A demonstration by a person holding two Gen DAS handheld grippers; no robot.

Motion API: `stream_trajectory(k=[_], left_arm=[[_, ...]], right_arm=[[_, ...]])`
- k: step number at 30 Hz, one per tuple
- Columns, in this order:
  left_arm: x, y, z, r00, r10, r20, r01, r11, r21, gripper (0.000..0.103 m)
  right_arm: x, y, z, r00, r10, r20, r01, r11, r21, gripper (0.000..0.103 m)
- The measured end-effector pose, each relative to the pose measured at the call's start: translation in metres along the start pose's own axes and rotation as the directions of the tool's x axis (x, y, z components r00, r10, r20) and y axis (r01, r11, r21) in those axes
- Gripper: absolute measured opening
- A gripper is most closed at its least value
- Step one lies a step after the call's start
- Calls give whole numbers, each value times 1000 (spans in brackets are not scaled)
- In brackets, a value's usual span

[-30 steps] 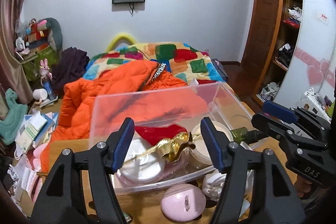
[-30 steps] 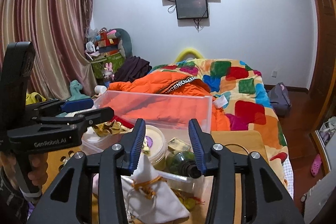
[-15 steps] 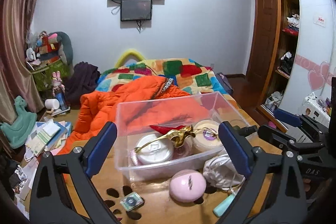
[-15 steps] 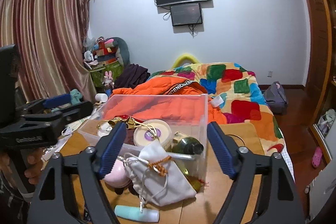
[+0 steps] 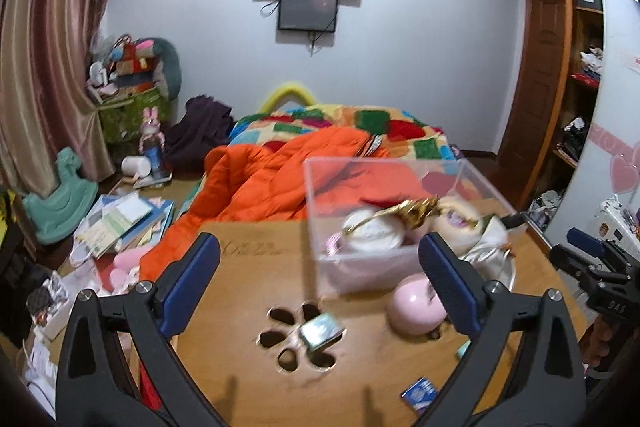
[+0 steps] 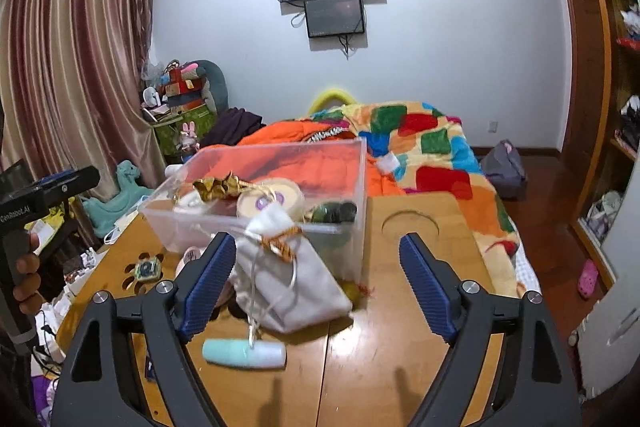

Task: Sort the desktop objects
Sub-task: 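Move both tools back toward the remaining items on the table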

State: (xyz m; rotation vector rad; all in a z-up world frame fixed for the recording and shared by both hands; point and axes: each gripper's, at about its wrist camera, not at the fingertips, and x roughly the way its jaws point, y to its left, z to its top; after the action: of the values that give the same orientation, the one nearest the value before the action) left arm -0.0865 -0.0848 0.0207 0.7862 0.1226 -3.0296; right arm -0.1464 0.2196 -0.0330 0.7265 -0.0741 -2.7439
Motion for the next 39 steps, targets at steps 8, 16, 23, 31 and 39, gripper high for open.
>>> stream_trajectory(k=[8, 16, 23, 31, 39], left_arm=[[11, 14, -32, 996, 29, -81, -28, 1000, 6, 101], [32, 19, -62, 984, 32, -174, -31, 999, 11, 101], [58, 7, -67, 973, -4, -230, 8, 1000, 16, 101], [84, -12, -65, 957, 77, -278, -55, 995, 86, 101], [95, -15, -67, 946, 72, -317, -45, 995, 93, 80]], right_arm=[[6, -3, -18, 999, -15, -49, 16, 999, 31, 82], [18, 14, -48, 986, 71, -149, -62, 996, 62, 82], [31, 45, -65, 971, 116, -211, -123, 992, -20, 82], [43, 59, -76, 964, 91, -250, -107, 993, -52, 80], [41, 67, -78, 970, 48, -239, -83, 987, -139, 71]])
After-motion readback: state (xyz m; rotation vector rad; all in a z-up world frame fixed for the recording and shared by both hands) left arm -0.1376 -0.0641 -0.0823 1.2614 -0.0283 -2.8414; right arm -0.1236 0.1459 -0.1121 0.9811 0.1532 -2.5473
